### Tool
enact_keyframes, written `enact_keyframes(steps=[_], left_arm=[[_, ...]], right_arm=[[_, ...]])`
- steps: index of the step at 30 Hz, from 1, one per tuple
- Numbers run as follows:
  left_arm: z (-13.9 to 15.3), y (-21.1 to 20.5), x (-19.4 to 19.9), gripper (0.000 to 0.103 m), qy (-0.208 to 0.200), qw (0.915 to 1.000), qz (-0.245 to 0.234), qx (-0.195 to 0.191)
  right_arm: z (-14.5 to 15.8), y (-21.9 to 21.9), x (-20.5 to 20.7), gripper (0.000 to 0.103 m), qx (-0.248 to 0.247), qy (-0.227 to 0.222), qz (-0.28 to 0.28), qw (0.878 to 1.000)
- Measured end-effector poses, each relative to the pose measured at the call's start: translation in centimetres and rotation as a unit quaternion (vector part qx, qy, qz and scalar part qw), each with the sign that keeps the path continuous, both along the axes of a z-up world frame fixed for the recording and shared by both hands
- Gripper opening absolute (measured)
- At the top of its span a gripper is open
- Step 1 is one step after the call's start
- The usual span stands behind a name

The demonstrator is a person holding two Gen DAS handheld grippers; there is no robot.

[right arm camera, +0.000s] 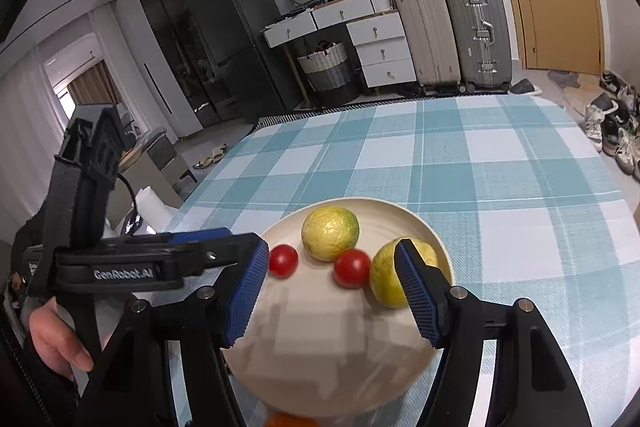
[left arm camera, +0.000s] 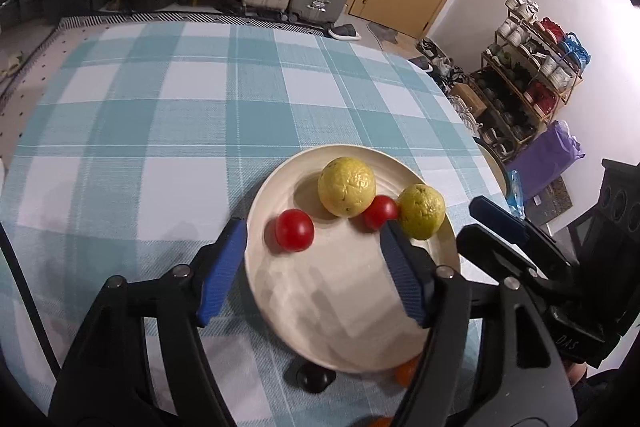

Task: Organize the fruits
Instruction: 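Lift both open grippers away from the plate toward the remaining fruits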

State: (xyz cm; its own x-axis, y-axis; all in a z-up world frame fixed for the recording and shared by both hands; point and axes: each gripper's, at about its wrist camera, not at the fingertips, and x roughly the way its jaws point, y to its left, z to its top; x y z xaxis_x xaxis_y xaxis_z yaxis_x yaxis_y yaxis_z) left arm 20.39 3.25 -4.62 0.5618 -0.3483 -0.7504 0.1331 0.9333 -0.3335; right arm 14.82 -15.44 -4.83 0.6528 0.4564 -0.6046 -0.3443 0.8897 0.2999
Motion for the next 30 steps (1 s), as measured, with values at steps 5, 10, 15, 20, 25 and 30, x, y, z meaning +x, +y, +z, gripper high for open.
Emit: enact_keyframes(steps=[5, 10, 15, 20, 25, 30], left_arm=[[0.8, 0.7, -2.1, 0.075, -0.005, 0.9999, 0.012, 0.002], [1.6, 0.9, -4.4, 0.08, -0.014, 0.9995, 0.022, 0.015], [2.3, 1.1, -6.5, 0.081, -0.025, 0.9993, 0.025, 0.014], [2.7, 0.9, -8.5, 0.085, -0.028, 0.9991, 0.026, 0.02], [3.0, 0.6, -10.4, 0.087, -0.031, 0.9988, 0.023, 0.029], [2.9, 0.4, -12.1, 0.099, -0.023, 0.9986, 0.029, 0.037]], right_arm=[[0.6, -0.5, -1.8, 0.079, 0.001, -0.007, -0.012, 1.0], [1.4, -0.5, -3.5, 0.084, -0.001, -0.02, -0.016, 1.0], [2.0, -0.5, -5.0, 0.088, 0.001, -0.026, -0.018, 0.999], [2.4, -0.5, -6.5, 0.089, 0.004, -0.027, -0.014, 1.0], [2.8, -0.4, -8.2, 0.089, 0.004, -0.035, -0.011, 0.999], [3.0, -0.3, -9.9, 0.092, 0.004, -0.031, -0.014, 0.999]])
